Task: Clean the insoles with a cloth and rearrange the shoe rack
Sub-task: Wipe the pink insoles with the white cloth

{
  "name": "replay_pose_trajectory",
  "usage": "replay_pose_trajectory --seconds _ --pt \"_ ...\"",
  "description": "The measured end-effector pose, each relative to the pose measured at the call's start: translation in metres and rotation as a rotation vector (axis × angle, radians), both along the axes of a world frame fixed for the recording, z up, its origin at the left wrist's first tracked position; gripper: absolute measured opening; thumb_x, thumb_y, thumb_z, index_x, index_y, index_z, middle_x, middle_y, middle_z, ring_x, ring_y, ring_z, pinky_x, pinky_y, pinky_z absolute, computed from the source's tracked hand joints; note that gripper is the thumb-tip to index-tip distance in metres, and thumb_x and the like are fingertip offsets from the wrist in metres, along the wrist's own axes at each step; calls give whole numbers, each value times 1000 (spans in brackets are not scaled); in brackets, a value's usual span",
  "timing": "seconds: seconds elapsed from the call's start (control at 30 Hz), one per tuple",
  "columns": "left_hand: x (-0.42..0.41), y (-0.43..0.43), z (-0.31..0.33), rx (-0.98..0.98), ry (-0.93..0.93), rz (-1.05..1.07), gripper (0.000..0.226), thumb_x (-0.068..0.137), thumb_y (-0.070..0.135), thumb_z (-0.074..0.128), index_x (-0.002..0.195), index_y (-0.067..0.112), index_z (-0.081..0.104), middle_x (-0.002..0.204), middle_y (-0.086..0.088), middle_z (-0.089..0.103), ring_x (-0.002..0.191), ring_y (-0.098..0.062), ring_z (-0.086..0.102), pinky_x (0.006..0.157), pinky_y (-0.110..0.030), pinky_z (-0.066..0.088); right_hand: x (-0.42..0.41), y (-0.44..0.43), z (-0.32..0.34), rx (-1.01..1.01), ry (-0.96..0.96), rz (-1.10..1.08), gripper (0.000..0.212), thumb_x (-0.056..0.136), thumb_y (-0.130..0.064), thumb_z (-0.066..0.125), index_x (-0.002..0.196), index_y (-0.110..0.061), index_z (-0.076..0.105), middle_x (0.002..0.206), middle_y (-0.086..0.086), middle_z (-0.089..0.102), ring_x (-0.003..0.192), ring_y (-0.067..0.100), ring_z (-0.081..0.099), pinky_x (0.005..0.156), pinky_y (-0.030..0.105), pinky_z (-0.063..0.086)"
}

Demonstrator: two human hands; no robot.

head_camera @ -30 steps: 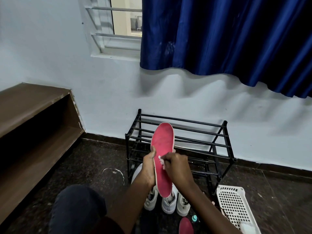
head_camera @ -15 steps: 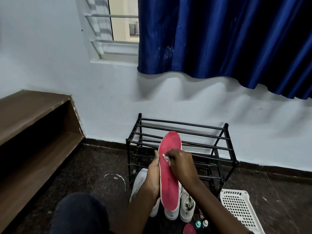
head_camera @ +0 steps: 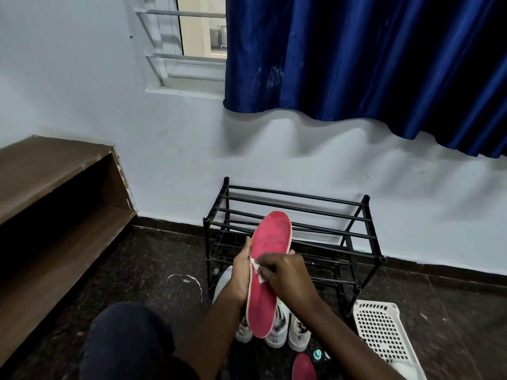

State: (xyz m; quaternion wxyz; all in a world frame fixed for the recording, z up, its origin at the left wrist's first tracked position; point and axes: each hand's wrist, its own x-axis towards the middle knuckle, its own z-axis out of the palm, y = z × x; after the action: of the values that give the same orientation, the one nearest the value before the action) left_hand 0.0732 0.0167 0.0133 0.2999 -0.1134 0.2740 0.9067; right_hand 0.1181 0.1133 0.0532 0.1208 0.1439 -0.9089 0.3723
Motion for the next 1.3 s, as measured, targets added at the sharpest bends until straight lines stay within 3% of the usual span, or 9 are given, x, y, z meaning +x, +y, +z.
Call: replay_pose_trajectory --seconds 0.2,0.37,0.5,0.77,0.87,0.93,1.1,1.2,1.3 --pt "8 2 12 -21 107 -1 43 76 39 53 72 2 75 68 -15 68 63 -24 69 57 -28 57 -25 -3 13 -5 85 -120 17 74 -1 60 78 -8 75 74 3 72 66 10 62 64 6 37" --pt "0 -2 10 -19 32 55 57 96 40 36 87 -4 70 81 -18 69 72 -26 69 67 -32 58 1 -7 5 -24 4 -30 24 75 4 58 86 -8 75 83 2 74 78 8 63 69 1 39" --pt "9 1 16 -95 41 21 63 94 47 31 97 -7 64 83 -24 69 72 -30 71 58 -34 58 19 -3 0 -76 -82 16 21 76 4 63 87 -8 76 86 1 74 88 -1 60 70 -3 36" --pt "8 10 15 -257 50 104 70 102 19 29 41 7 63 38 -4 52 33 -10 54 37 -12 41 -13 0 7 5 54 -124 18 76 1 61 79 -10 75 71 3 71 62 11 63 63 18 45" --pt "16 13 18 -226 83 96 66 101 16 28 49 6 68 43 -3 55 39 -10 57 42 -12 45 -29 2 8 17 93 -208 15 78 2 61 79 -6 74 73 7 71 66 19 65 63 23 44" --pt "15 9 14 -236 85 74 62 102 19 30 54 7 67 44 -2 54 41 -9 56 45 -13 46 -29 3 11 -30 89 -240 17 79 3 62 83 -6 75 78 8 73 69 18 66 66 12 40" --pt "11 -5 16 -275 91 59 40 86 34 63 69 -1 72 63 -13 69 58 -20 69 51 -23 55 -6 0 8 -54 -130 -128 22 79 4 61 93 -6 74 88 8 73 78 -6 56 65 -6 33" --pt "8 -1 12 -215 49 -16 77 90 57 35 74 -9 73 76 -24 69 66 -30 71 53 -33 57 12 -1 1 -40 -194 -51 22 78 0 63 93 -10 75 89 4 73 77 0 63 71 0 40" --pt "7 3 8 -207 10 2 81 93 58 27 78 -7 74 80 -22 70 70 -29 71 58 -31 58 15 -1 -2 -23 -147 -61 21 78 1 63 91 -9 75 83 4 74 82 5 62 70 -2 36"
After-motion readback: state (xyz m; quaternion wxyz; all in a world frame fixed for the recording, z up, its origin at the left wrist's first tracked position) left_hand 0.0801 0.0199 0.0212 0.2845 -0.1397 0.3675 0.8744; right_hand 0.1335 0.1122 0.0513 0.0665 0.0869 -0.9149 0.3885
